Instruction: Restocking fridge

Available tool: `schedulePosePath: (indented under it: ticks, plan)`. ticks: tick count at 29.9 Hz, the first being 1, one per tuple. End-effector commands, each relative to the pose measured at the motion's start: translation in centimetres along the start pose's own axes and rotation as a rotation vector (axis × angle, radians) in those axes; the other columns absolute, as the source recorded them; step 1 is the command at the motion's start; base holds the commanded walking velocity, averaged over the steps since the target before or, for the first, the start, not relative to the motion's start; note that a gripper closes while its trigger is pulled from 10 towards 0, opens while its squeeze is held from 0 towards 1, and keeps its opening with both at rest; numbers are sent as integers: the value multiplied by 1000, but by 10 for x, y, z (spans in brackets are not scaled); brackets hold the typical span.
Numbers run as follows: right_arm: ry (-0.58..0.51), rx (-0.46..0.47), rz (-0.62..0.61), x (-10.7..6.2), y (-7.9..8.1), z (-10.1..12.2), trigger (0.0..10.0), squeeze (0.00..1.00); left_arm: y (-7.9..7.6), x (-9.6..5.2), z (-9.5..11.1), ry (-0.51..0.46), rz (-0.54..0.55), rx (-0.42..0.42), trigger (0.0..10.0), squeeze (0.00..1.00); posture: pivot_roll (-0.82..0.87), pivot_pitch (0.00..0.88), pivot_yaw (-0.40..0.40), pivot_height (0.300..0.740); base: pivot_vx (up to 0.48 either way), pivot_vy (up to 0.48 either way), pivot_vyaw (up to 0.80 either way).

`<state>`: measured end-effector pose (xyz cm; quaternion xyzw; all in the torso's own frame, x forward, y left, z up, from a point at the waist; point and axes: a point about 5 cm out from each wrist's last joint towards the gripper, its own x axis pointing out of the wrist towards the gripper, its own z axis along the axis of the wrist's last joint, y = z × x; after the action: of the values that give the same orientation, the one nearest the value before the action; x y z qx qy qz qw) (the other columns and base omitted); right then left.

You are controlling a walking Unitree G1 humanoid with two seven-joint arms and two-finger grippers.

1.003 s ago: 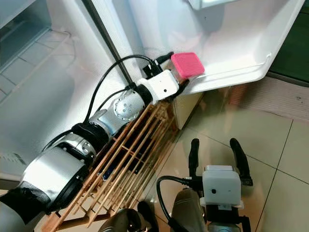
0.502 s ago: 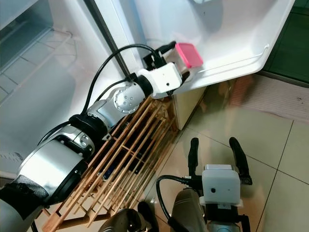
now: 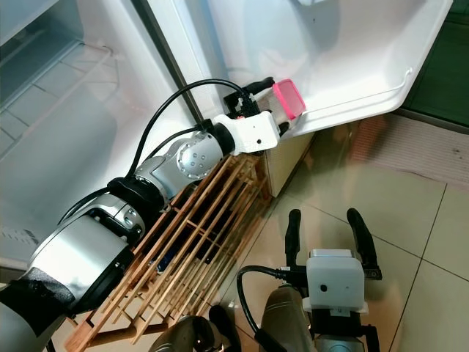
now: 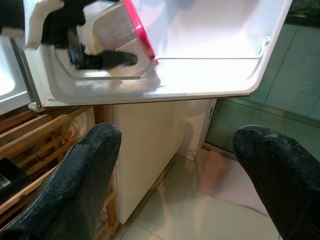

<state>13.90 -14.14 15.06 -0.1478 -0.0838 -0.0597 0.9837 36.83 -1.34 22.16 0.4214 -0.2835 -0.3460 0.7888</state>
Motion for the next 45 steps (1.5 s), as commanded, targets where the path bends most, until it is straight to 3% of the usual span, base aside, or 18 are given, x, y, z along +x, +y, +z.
schedulePosePath:
  ticks: [1, 4, 8, 13, 14, 15, 16, 23, 28, 33, 35, 40, 43, 45]
  plan:
    - [34, 6, 15, -2, 3, -4, 10000, 0, 14, 2, 6, -38, 18, 49, 10000, 1000, -376, 227, 239, 725, 0, 0, 0]
    - [34, 7, 15, -2, 3, -5, 10000, 0, 20, 4, 10, -54, 39, 53, 10000, 1000, -377, 225, 238, 725, 0, 0, 0]
    - [34, 7, 18, -1, 3, -5, 10000, 0, 42, 9, 20, -87, 69, 77, 10000, 1000, -373, 222, 238, 725, 0, 0, 0]
    - [33, 8, 20, 0, 4, -6, 10000, 0, 46, 10, 21, -86, 41, 67, 10000, 1000, -371, 220, 239, 725, 0, 0, 0]
    - [33, 8, 20, 0, 4, -6, 10000, 0, 47, 9, 18, -66, 42, -7, 10000, 0, -371, 220, 239, 725, 0, 0, 0]
    - [33, 8, 20, 0, 4, -6, 10000, 0, 47, 9, 18, -66, 42, -7, 10000, 0, -371, 220, 239, 725, 0, 0, 0]
    - [33, 8, 20, 1, 4, -6, 10000, 0, 48, 9, 14, -39, 49, -108, 10000, 0, -371, 218, 240, 725, 0, 0, 0]
    - [16, 15, 3, 8, 0, -6, 10000, 0, 50, -4, -11, 36, 78, -511, 10000, 0, -365, 198, 233, 725, 0, 0, 0]
    - [5, 58, -45, 23, -8, -8, 10000, 0, 55, -19, -15, -50, 79, -755, 10000, 0, -337, 140, 216, 725, 0, 0, 0]
    - [-38, 78, -50, 49, -12, -12, 10000, 0, 38, -51, 1, -112, 12, -824, 10000, 0, -285, 74, 182, 725, 0, 0, 0]
    - [-41, 81, -47, 52, -12, -13, 10000, 0, 34, -53, 1, -106, 13, -831, 10000, 0, -269, 54, 171, 725, 0, 0, 0]
    - [-57, 90, -23, 71, -14, -18, 10000, 0, 9, -77, 0, -26, 17, -920, 10000, 0, -213, 0, 132, 725, 0, 0, 0]
    - [-63, 97, -19, 77, -14, -20, 10000, 0, 0, -89, -2, 14, 36, -935, 10000, 0, -198, 0, 125, 725, 0, 0, 0]
    - [-75, 102, -14, 89, -14, -22, 10000, 0, -10, -106, -12, 91, 100, -913, 10000, 0, -157, 0, 98, 725, 0, 0, 0]
